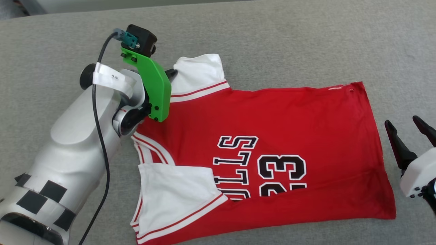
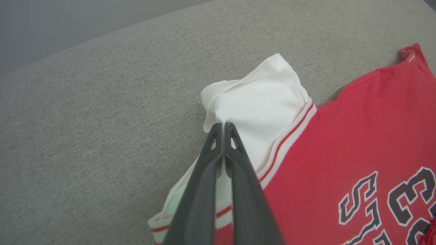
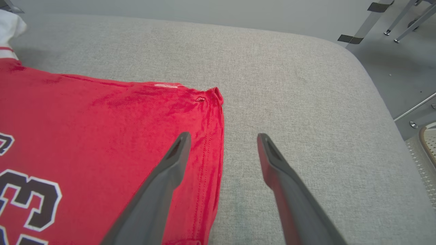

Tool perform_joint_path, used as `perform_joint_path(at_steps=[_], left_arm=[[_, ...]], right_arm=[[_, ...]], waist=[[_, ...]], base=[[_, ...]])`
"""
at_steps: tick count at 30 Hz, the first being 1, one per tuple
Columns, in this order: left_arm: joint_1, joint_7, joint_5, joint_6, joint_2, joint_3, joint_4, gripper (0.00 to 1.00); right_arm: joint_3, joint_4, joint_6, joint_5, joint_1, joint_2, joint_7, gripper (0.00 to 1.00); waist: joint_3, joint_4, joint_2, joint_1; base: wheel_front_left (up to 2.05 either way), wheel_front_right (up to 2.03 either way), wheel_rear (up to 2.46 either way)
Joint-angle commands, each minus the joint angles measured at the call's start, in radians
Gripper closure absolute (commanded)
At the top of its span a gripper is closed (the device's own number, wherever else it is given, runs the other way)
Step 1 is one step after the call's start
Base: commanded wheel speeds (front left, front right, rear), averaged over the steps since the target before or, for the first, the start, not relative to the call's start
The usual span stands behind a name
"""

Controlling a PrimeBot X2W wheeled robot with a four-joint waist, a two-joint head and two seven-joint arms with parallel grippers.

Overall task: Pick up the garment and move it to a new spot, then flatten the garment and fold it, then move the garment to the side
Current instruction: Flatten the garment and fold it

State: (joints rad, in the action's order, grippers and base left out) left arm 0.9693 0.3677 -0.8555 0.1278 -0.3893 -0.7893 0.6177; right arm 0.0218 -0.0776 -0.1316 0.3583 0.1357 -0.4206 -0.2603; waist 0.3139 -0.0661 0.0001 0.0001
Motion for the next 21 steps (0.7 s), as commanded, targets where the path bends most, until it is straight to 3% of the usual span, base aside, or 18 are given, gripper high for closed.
perform_joint_path(at_steps=[1, 5, 10, 21], left_arm=[[-0.019, -0.014, -0.008, 0.003, -0.007, -0.003, -0.02, 1.0], [-0.052, -0.029, -0.003, -0.004, -0.014, -0.015, -0.093, 1.0], [-0.091, -0.043, 0.012, -0.043, -0.028, -0.022, -0.213, 1.0], [-0.132, -0.022, 0.048, -0.133, -0.059, -0.038, -0.475, 1.0]], right_arm=[[-0.01, -0.002, 0.001, 0.013, 0.031, -0.022, -0.049, 0.0], [-0.052, 0.027, 0.001, 0.023, 0.096, -0.079, -0.189, 0.0], [-0.108, 0.11, 0.001, 0.043, 0.211, -0.133, -0.299, 0.0], [-0.307, 0.358, 0.001, 0.052, 0.441, -0.238, -0.36, 0.0]], waist=[[-0.022, 0.036, -0.0001, -0.0001], [-0.013, 0.061, -0.0001, -0.0001], [0.016, 0.094, -0.0001, -0.0001], [0.078, 0.161, -0.0001, -0.0001]], base=[[0.0, 0.0, 0.0], [0.0, 0.0, 0.0], [0.0, 0.0, 0.0], [0.0, 0.0, 0.0]])
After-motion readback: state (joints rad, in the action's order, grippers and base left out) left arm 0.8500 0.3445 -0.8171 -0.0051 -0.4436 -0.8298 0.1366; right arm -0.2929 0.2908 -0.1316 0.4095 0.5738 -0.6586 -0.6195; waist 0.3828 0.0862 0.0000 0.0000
